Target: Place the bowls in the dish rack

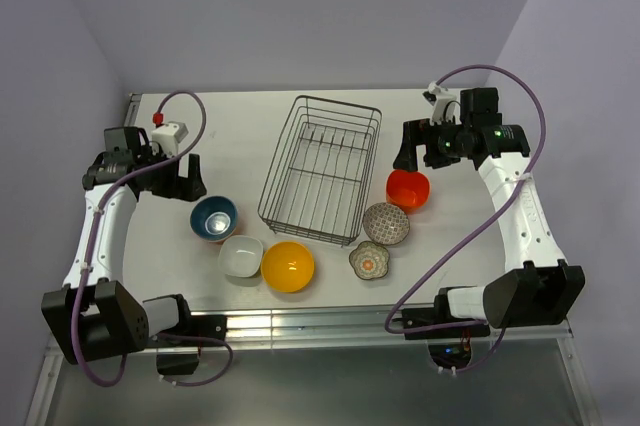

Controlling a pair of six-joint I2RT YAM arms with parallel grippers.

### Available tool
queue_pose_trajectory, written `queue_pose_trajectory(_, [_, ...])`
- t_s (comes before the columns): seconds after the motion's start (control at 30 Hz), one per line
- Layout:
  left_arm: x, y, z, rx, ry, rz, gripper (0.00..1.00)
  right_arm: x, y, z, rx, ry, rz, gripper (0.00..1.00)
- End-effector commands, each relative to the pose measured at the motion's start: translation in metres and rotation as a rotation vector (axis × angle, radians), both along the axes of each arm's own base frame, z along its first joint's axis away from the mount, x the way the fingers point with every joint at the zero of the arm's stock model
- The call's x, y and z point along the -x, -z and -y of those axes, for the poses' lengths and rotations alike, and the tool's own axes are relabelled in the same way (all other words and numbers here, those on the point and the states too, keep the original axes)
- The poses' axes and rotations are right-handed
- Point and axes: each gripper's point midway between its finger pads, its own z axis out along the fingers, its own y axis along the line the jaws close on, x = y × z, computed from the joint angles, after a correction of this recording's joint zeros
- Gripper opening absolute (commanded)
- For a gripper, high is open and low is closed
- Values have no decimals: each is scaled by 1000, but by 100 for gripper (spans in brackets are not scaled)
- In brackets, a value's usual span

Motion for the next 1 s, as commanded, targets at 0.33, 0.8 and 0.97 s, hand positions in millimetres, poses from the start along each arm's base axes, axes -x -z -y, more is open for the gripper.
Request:
queue_pose_trajectory(0.33, [42, -11, 26, -59, 420, 86, 93, 1, -2, -1, -4, -19, 9, 100])
queue_pose_trajectory(0.8, [83, 36, 54, -121, 999, 150, 74, 0, 0, -5, -24, -33, -18, 100])
queue_pose_trajectory(0.97, [77, 44, 53, -113, 1016, 119, 71, 1, 1, -5, -24, -36, -23, 100])
